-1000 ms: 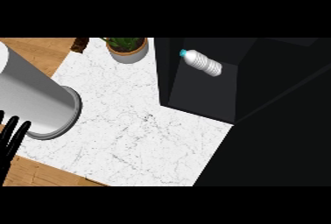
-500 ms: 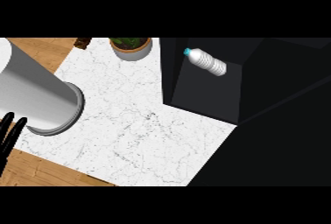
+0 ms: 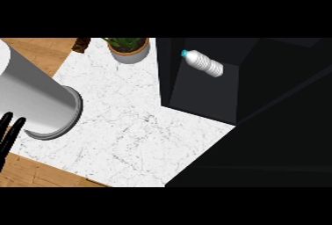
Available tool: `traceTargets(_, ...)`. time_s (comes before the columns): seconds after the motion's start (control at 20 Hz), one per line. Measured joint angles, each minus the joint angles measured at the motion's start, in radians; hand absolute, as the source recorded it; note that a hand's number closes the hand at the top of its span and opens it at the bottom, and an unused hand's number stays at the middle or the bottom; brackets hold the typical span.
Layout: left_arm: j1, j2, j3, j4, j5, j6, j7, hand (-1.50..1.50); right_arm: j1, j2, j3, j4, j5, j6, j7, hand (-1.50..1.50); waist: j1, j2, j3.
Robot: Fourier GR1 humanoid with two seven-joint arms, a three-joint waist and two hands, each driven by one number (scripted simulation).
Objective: Pick up the bottled water, place it into the cabinet and close the cabinet
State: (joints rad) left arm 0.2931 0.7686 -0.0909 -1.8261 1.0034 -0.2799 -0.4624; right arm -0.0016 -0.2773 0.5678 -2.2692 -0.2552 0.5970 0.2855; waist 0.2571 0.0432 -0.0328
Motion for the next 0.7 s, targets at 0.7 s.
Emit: traceTargets(0.7, 0.014, -0.003, 0.021, 0.039, 0.017, -0.016, -0.003, -1.50, -0.435, 0.217, -0.105, 0.409, 0.020, -0.169, 0.236, 1.50, -0.034, -0.013, 0.016)
